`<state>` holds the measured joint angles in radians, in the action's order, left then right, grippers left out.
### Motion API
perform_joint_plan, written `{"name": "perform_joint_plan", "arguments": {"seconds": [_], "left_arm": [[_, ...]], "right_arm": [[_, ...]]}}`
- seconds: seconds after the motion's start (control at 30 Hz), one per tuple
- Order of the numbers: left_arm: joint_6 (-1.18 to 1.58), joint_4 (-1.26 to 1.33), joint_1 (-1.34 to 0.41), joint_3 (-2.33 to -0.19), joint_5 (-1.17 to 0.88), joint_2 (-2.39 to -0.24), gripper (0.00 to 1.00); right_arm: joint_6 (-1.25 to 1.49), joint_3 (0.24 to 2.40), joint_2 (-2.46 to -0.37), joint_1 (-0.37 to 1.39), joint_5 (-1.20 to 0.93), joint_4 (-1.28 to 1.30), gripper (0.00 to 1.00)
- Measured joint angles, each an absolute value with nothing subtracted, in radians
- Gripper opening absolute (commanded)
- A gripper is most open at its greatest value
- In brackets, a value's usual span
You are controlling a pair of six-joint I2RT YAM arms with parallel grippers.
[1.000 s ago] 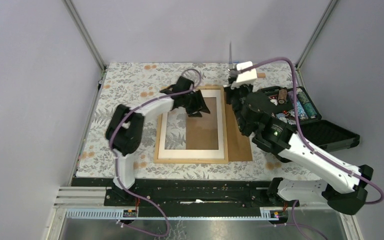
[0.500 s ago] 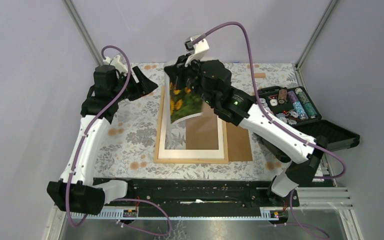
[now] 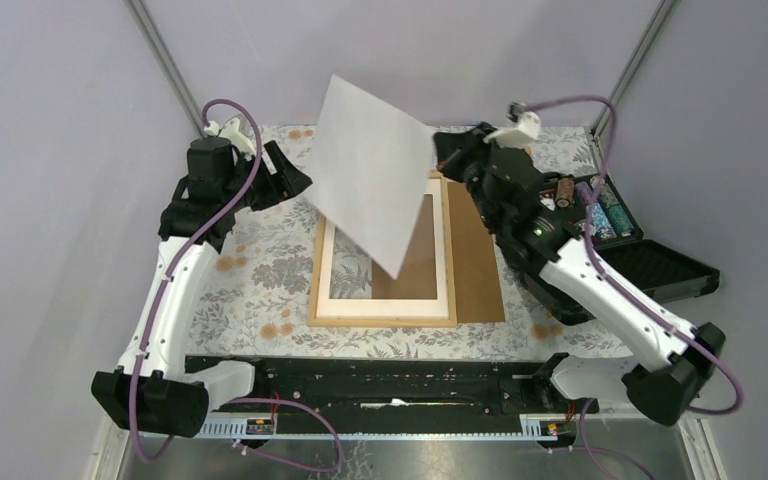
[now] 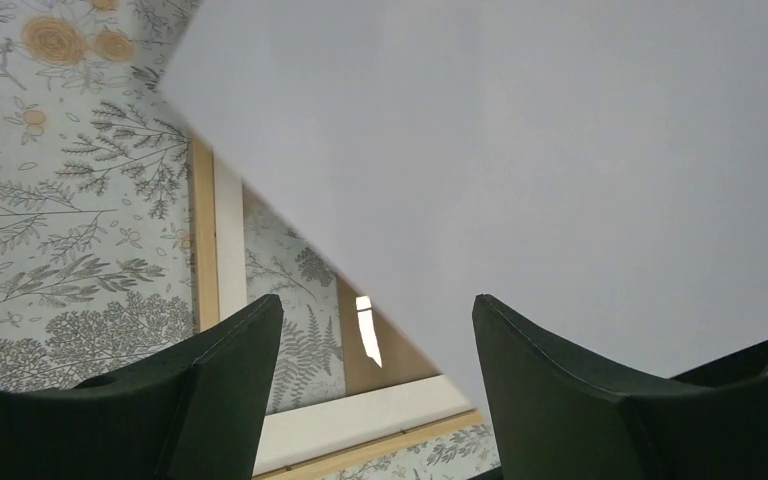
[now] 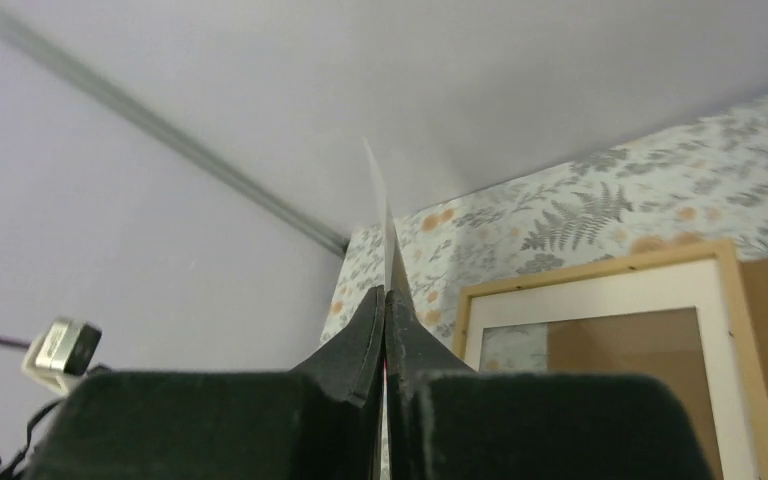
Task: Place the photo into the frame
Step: Turn over the photo from the photo frame.
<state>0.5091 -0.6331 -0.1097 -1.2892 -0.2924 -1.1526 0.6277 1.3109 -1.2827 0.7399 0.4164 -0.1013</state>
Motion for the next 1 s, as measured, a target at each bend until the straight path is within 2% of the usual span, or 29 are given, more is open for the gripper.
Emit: {"name": "perform_joint_plan", "arguments": {"seconds": [0.17, 0.4, 0.43, 0.57, 0.7, 0.73, 0.87, 1.0], "left_arm": [[0.521, -0.612, -0.110, -1.277, -0.331, -1.175, 0.75], [0.525, -0.588, -0.117, -1.215, -0.349, -1.186, 0.75], [0.525, -0.585, -0.120, -1.203, -0.350, -1.191, 0.75], [0.527, -0.578, -0.146, -1.163, -0.349, -1.214, 0.75], [0.532, -0.567, -0.177, -1.135, -0.348, -1.233, 0.75], [0.533, -0.565, -0.184, -1.132, -0.348, -1.240, 0.75], [0.535, -0.550, -0.199, -1.123, -0.345, -1.266, 0.75], [0.535, -0.547, -0.202, -1.117, -0.339, -1.274, 0.76]], "right_arm": [[0.782, 1.104, -1.155, 0.717, 0.540, -0.121, 0.00], [0.916, 0.714, -1.153, 0.719, 0.652, -0.125, 0.01], [0.923, 0.689, -1.153, 0.719, 0.669, -0.109, 0.04], [0.928, 0.657, -1.100, 0.720, 0.690, -0.059, 0.30], [0.892, 0.657, -1.036, 0.722, 0.639, -0.026, 0.45], [0.881, 0.657, -1.032, 0.722, 0.611, -0.020, 0.51], [0.812, 0.649, -1.029, 0.722, 0.424, -0.017, 0.58], [0.739, 0.648, -1.039, 0.719, 0.179, 0.007, 0.72]]}}
